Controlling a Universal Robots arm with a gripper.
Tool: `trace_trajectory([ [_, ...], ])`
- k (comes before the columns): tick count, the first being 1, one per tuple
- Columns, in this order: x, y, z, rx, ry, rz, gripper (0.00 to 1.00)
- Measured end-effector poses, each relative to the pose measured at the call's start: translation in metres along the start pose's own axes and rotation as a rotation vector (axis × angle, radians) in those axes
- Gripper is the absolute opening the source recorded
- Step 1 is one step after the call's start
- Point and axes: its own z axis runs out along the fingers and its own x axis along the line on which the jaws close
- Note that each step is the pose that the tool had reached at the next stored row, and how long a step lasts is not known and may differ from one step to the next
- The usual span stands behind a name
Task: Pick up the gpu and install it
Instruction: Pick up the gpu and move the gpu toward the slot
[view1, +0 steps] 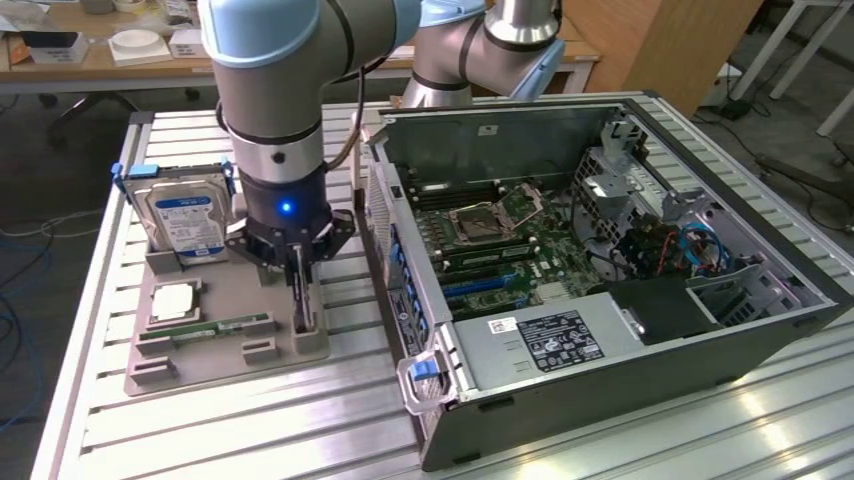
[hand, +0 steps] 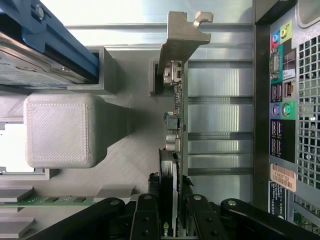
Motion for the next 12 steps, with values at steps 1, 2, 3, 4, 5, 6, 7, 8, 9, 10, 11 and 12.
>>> trace_trajectory([
  [1, 0.0, 0.0, -0.0002, -0.0001, 0.0, 0.0, 0.26],
  [2, 0.0001, 0.0, -0.0008, 0.0001, 0.0002, 0.0, 0.26],
  [3, 0.0001, 0.0, -0.0014, 0.0002, 0.0003, 0.0, 0.26],
  [4, 0.0001, 0.0, -0.0021, 0.0001, 0.0003, 0.0, 0.26],
  [5, 0.0001, 0.0001, -0.0029, -0.0001, 0.0002, 0.0, 0.26],
  [6, 0.0001, 0.0001, -0.0037, -0.0002, 0.0001, 0.0, 0.26],
  [7, 0.0001, 0.0002, -0.0042, -0.0005, 0.0002, 0.0, 0.26],
  [8, 0.0001, 0.0002, -0.0047, -0.0009, 0.0001, 0.0, 0.26],
  [9, 0.0001, 0.0002, -0.0052, -0.0011, 0.0002, 0.0, 0.26],
  [10, 0.0001, 0.0002, -0.0056, -0.0014, 0.0002, 0.0, 0.26],
  [11, 0.0001, 0.0002, -0.0062, -0.002, 0.0002, 0.0, 0.26],
  [12, 0.0001, 0.0003, -0.0068, -0.0028, 0.0002, 0.0, 0.26],
])
